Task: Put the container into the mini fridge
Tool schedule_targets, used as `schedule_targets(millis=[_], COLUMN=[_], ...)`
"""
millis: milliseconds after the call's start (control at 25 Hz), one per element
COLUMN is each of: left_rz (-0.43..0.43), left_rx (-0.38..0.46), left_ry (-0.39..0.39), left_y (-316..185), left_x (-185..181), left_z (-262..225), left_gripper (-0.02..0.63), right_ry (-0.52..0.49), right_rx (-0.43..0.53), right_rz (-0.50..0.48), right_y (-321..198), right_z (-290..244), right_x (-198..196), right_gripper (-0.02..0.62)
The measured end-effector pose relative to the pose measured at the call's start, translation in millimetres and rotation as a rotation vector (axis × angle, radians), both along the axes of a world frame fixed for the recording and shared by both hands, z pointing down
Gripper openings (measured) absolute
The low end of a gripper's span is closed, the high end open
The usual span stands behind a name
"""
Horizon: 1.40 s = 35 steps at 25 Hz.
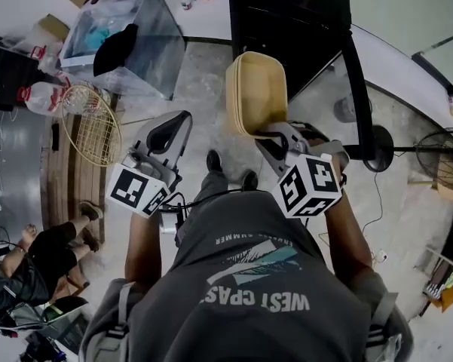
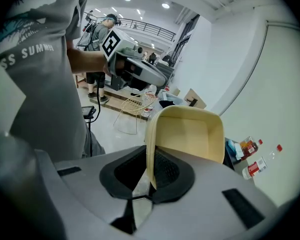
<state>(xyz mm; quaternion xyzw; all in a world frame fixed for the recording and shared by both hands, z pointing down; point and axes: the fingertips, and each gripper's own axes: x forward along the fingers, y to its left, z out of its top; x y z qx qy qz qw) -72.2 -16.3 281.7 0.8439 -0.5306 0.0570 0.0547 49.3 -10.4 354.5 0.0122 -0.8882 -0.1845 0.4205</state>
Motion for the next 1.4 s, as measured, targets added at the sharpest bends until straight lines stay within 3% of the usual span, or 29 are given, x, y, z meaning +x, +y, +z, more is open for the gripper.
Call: schedule_targets(millis=[720, 1400], left_rz=[0.236, 0.399], left_rx=[0.023, 0.032], left_ry=[0.023, 0.075], left_y=[-98.0, -140.8], left_x=[-45.0, -79.0], left_z=[-4.7, 6.8], left_gripper=[0.017, 0.017], right_ry=[0.036, 0.109], right_rx=[-0.011, -0.008], right_rz=[0.224, 0.415], right_y=[-64.3, -101.3], right_z=[6.5, 28.0], right_x=[-50.9, -76.6], right_gripper=[0.048, 0.048])
